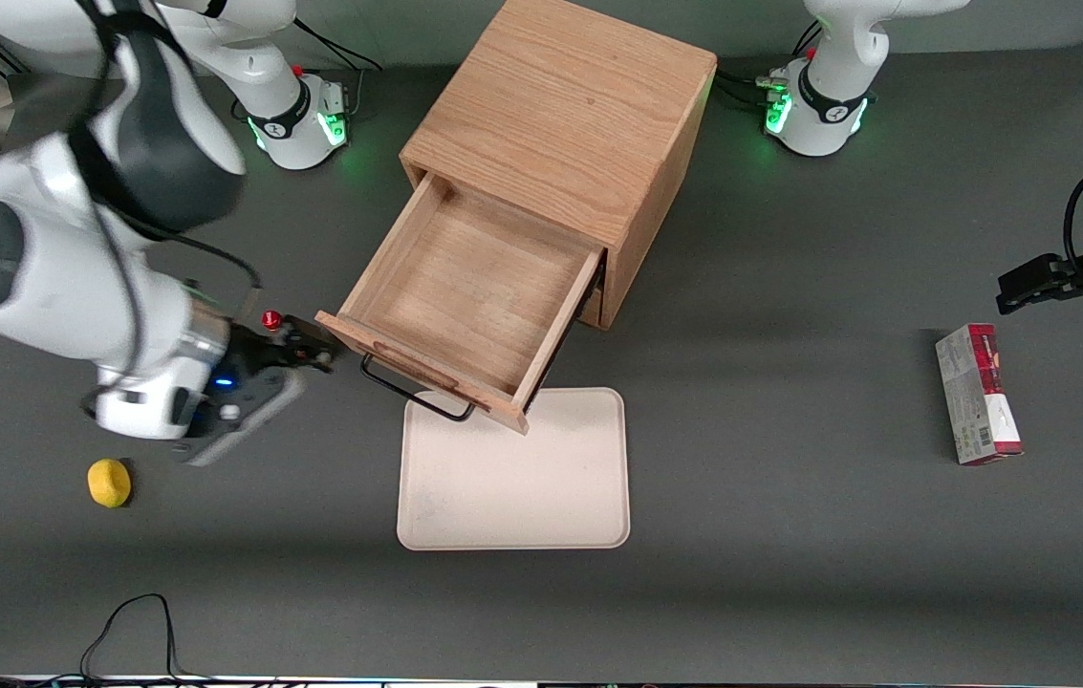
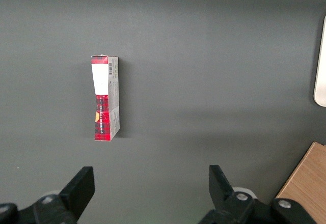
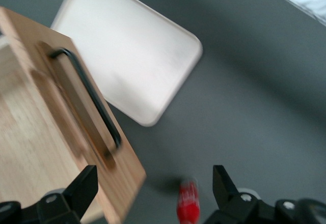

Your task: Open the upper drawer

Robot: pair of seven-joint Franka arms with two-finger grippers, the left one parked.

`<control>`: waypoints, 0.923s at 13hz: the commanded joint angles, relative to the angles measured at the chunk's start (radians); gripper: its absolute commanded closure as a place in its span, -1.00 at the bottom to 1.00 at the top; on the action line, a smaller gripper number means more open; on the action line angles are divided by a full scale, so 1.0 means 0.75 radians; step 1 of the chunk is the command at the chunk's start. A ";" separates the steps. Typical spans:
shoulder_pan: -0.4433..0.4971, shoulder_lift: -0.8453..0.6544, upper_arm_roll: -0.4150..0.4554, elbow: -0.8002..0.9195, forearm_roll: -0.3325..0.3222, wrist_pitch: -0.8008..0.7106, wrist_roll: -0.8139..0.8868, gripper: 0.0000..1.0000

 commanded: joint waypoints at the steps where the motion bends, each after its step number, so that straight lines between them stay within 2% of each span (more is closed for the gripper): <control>1: 0.004 -0.154 -0.107 -0.164 0.018 -0.074 0.177 -1.00; 3: 0.004 -0.334 -0.187 -0.383 0.018 -0.030 0.250 -1.00; 7: 0.000 -0.731 -0.261 -0.796 0.016 0.022 0.324 -1.00; 10: -0.006 -0.787 -0.302 -0.824 0.010 -0.001 0.324 -1.00; 12: -0.012 -0.767 -0.302 -0.805 -0.024 0.001 0.454 -1.00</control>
